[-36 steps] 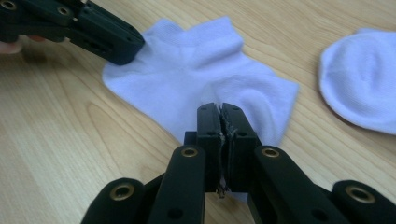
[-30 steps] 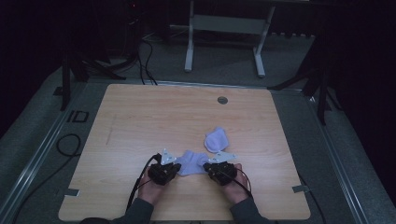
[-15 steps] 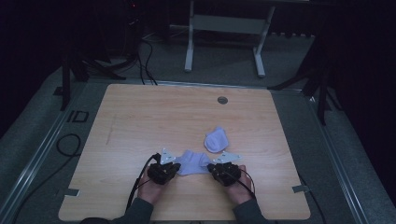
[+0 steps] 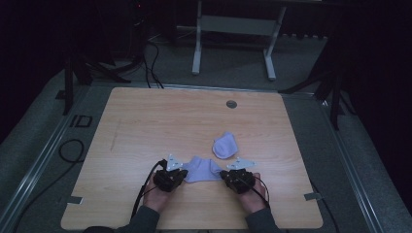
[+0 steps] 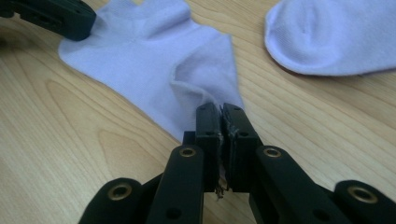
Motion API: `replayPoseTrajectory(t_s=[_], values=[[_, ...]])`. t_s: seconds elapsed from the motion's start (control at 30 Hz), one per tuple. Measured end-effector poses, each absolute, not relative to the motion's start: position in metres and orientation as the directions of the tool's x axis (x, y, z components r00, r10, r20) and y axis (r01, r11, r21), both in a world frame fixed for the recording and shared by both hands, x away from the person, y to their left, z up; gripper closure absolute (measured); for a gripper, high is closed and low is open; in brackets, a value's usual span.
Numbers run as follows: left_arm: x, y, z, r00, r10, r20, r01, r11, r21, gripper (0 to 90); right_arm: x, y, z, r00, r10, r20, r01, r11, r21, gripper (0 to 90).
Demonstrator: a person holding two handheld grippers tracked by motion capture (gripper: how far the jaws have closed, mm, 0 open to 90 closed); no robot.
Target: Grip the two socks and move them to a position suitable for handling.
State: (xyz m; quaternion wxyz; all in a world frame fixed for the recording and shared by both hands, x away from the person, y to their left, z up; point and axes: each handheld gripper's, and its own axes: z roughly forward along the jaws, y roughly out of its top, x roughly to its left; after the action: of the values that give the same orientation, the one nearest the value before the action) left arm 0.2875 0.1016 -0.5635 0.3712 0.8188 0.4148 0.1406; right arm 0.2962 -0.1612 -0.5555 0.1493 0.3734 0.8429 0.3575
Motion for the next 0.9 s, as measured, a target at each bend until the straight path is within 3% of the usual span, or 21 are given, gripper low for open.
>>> replayPoseTrajectory(t_s=[0.67,0.9], values=[[0.288,0.103,-0.563,0.621,0.78,-0.076,0.574,-0.386,0.722,89.5,0.302,-0.195,-0.551,-0.561,0.827,0.031,0.595,0.376,0.71,87.2],[0.289,0.104,-0.563,0.623,0.778,-0.082,0.576,-0.384,0.722,89.5,0.303,-0.2,-0.542,-0.569,0.822,0.022,0.559,0.368,0.743,84.2]])
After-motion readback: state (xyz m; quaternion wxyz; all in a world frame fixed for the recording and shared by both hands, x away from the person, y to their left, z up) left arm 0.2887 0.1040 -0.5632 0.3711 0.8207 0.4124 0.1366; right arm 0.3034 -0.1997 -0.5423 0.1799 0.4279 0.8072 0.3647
